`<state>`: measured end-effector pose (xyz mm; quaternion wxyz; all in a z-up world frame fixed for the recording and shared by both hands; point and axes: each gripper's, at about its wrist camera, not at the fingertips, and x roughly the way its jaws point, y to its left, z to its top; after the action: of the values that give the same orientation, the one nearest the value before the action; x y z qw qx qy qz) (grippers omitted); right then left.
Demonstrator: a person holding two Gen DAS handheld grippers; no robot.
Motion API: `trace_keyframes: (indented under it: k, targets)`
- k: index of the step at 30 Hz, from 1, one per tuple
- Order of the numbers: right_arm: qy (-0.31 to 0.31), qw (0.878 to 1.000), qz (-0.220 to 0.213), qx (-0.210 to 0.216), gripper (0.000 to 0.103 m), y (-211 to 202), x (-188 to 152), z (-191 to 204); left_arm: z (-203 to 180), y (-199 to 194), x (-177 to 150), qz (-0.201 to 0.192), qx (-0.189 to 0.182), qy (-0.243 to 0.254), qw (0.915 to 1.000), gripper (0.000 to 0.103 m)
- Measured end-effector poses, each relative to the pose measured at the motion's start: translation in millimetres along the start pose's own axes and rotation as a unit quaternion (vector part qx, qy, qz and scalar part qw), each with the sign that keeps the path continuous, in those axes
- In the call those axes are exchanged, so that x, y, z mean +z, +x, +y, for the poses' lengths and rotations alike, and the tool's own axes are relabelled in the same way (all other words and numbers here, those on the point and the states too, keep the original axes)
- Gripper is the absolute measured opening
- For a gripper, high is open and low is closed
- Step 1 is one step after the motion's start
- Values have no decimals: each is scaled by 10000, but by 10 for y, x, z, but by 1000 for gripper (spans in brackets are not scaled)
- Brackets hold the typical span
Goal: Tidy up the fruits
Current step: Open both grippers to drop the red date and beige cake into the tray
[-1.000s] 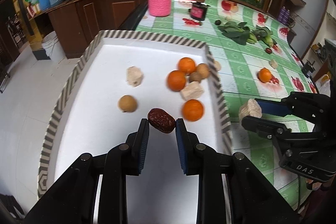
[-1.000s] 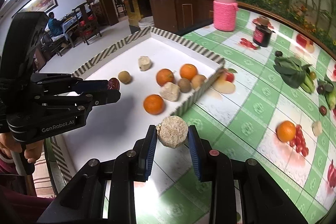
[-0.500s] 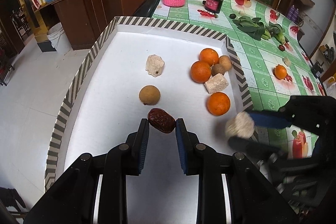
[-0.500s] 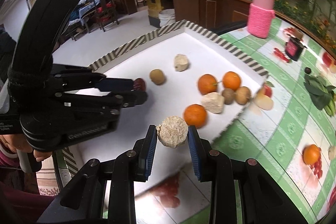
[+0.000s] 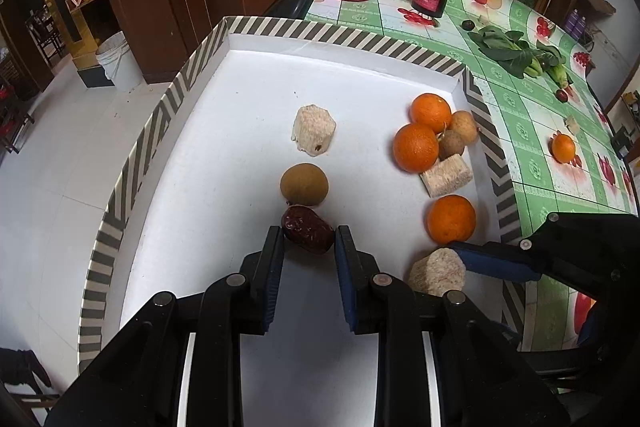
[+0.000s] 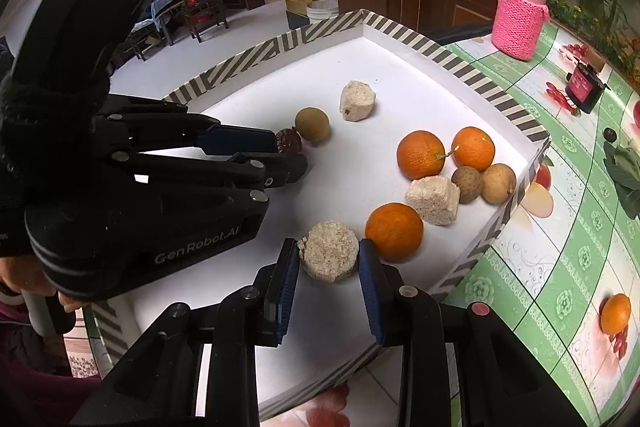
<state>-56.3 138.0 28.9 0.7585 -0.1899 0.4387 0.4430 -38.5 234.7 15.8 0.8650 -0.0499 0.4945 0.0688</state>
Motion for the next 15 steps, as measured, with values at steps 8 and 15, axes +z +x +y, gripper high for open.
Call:
trace_keyframes:
  k: [8, 15]
  targets:
    - [106, 9998, -118, 115, 31, -15, -33, -20, -15, -13, -13, -22, 73, -19, 10000, 25]
    - [145, 9994, -207, 231, 36, -167, -104, -47, 21, -48, -37, -61, 87, -134, 9999, 58]
